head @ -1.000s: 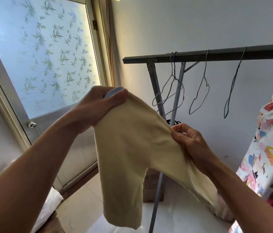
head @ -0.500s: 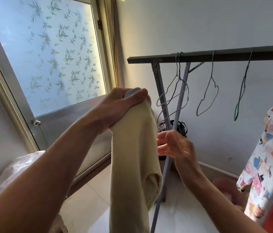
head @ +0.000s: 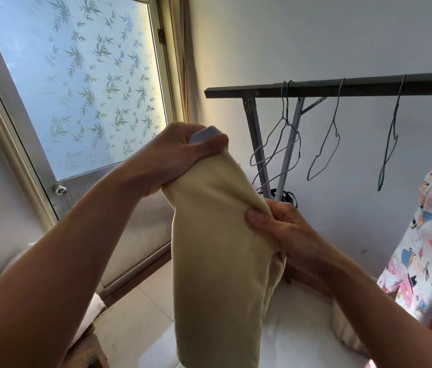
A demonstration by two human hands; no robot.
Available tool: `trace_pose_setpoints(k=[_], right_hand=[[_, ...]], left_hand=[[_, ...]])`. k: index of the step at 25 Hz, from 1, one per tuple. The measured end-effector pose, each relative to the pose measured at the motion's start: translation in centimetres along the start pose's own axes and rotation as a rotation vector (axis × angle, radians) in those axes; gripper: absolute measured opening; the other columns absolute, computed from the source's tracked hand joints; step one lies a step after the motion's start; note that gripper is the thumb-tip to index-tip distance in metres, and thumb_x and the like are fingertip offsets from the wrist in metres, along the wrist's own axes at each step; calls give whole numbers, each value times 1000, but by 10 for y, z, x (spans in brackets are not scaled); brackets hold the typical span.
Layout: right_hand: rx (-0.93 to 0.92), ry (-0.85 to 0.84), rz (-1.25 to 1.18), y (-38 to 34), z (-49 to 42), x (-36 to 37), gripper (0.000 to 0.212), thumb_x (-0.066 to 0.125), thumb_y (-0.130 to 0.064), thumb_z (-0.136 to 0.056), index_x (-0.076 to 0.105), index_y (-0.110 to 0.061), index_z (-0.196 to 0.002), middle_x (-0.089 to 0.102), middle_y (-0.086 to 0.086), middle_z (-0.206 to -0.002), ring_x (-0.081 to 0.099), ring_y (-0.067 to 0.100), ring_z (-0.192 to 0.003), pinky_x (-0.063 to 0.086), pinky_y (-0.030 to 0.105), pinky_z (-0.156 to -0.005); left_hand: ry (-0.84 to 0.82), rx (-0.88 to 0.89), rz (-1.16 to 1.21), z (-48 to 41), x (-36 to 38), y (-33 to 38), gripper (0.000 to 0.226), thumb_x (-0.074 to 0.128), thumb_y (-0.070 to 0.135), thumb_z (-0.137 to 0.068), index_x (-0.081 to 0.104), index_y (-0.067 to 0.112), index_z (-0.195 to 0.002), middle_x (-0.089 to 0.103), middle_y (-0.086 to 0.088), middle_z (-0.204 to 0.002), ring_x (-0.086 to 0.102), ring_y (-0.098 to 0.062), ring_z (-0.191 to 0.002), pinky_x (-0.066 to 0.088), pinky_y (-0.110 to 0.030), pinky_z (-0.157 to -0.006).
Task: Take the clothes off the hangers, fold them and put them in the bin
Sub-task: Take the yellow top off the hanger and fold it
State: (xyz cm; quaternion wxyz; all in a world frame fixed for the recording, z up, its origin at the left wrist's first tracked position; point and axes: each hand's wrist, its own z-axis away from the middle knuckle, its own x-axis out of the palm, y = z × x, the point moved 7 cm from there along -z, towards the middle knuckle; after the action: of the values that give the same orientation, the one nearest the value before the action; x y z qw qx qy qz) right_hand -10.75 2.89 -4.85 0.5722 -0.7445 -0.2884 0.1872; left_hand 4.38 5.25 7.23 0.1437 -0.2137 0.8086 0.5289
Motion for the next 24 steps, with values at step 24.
trace_pose_setpoints(k=[24], right_hand=[[-61,134,792,-34,-10,-31,77,72,-61,-66,37,-51,-134,35,-11,-141,43,7,-121,44,26,-92]], left_hand=[[106,-232,550,72,60,-92,36,73,22,-73,71,-4,-98,73,-23,-96,70,-31,-84,60,-42,-75]])
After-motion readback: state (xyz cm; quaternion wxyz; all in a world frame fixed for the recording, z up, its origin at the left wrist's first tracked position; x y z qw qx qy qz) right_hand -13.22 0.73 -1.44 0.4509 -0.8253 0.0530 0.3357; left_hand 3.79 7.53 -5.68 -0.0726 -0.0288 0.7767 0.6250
